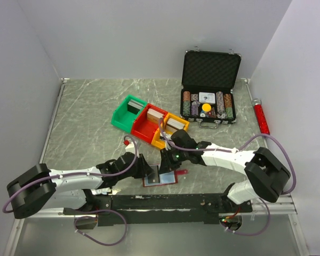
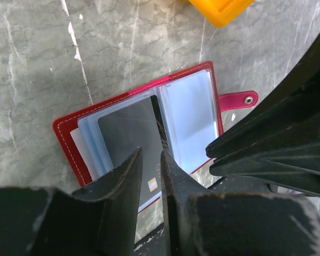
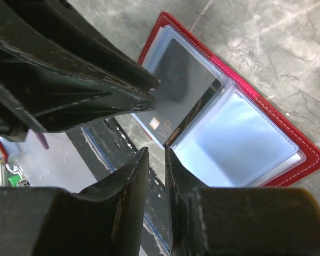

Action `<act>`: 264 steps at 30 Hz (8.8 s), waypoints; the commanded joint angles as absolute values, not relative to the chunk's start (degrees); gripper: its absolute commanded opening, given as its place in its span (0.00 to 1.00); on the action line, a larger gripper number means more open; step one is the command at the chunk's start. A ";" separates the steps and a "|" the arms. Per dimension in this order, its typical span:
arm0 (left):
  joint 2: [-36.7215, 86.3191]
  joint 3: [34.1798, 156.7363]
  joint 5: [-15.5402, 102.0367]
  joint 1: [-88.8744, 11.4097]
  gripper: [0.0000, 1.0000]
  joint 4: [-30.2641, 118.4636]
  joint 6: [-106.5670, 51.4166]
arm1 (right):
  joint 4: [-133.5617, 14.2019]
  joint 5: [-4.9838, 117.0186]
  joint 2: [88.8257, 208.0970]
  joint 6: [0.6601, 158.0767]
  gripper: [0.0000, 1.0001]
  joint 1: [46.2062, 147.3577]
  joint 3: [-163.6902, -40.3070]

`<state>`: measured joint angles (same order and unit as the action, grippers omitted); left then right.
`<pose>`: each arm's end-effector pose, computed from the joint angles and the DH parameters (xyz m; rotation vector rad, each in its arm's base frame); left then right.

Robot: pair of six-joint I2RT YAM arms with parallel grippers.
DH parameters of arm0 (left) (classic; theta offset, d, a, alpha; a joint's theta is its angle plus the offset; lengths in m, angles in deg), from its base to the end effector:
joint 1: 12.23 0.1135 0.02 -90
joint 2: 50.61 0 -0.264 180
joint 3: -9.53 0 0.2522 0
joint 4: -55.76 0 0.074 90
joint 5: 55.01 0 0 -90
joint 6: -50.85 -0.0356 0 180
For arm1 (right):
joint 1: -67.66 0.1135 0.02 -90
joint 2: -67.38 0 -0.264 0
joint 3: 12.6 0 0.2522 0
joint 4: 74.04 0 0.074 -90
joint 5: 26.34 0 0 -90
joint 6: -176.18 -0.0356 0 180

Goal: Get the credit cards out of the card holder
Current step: Remove the credit card from the card holder.

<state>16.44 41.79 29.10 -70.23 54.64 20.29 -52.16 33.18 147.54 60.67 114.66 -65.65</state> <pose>0.1159 -0.1785 0.1485 -0.0928 2.3901 -0.9794 0.1696 0.2084 0.1797 -0.7537 2.5342 1.1596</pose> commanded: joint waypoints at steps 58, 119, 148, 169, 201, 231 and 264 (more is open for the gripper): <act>18.12 36.82 27.78 -70.50 0.07 58.26 23.25 | -62.38 34.74 155.89 56.48 0.39 115.47 -65.65; 12.50 32.25 24.09 -70.50 0.01 54.74 26.24 | -69.94 30.26 159.58 46.37 0.46 114.06 -61.26; 13.64 31.81 21.28 -70.50 0.01 51.92 27.73 | -78.72 27.72 159.40 37.59 0.51 111.16 -55.81; 16.89 31.38 22.33 -70.86 0.01 55.00 28.26 | -89.44 23.76 159.14 32.05 0.46 111.07 -53.62; 10.57 30.06 21.71 -72.70 0.01 50.79 29.75 | -93.58 29.47 157.29 29.67 0.49 111.95 -50.62; 13.11 29.09 19.25 -77.97 0.01 51.13 34.23 | -104.75 33.78 159.40 24.83 0.49 117.66 -49.21; 11.44 28.30 18.55 -78.68 0.01 51.22 35.02 | -106.68 34.21 157.30 25.10 0.20 119.25 -47.63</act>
<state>9.53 30.10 14.08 -77.42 58.49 34.54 -100.57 37.55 160.06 25.61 116.65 -46.72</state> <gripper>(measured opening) 0.016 0.210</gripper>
